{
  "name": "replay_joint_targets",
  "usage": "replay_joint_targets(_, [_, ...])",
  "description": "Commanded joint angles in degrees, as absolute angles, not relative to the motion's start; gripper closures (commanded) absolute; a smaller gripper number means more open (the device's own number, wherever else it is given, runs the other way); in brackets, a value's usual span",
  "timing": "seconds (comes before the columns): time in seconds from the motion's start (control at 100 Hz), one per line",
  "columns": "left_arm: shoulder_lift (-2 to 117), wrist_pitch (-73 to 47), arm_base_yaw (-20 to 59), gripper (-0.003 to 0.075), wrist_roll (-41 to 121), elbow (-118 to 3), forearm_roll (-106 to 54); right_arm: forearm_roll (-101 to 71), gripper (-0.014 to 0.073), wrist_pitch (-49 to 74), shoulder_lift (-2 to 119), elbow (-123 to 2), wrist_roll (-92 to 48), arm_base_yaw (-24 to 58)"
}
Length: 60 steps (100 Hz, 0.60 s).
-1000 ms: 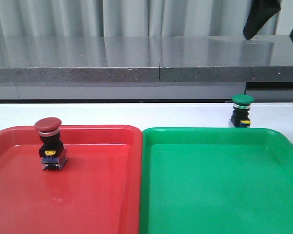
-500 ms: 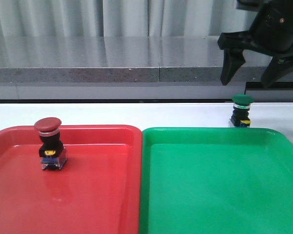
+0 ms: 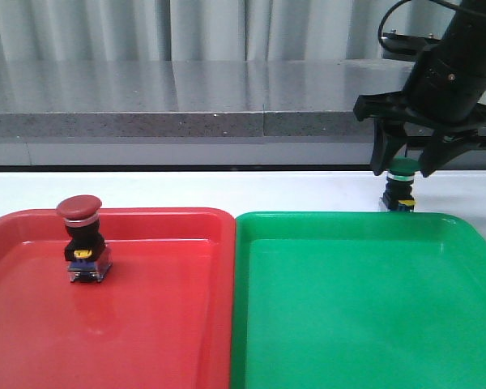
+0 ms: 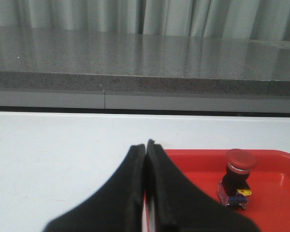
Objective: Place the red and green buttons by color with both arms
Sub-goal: 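Lower the right gripper onto the green-capped button and close it, then lift the green button and carry it into the green tray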
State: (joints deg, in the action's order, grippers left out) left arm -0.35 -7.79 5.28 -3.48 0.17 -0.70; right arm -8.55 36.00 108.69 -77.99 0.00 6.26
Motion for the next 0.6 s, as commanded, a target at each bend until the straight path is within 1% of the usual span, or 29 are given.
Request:
replay_joint_targets(0.0, [-2.03,-3.17,5.12,0.0739,-3.84,2.46,-0.71,-8.92,0.0248,34.03,105.93,-79.97,-0.80,6.28])
replay_joint_targets(0.08, [-2.03,-3.17,5.12,0.0739,-3.84,2.46,-0.71,-8.92,0.0321,34.16,105.93,-79.97,-0.80,6.28])
replay_joint_targets(0.16, [-2.03,-3.17,5.12,0.0739,-3.84,2.46,-0.71,-8.92,0.0356,34.16,105.93,-79.97,-0.80,6.28])
replay_joint_targets(0.33, [-2.03,-3.17,5.12,0.0739,-3.84,2.46,-0.71,-8.92,0.0357,36.09,105.74,-81.50,-0.80,6.28])
replay_joint_targets(0.59, [-2.03,-3.17,5.12,0.0739,-3.84,2.46,-0.71,-8.92,0.0357,44.28,103.38,-86.09,-0.80,6.35])
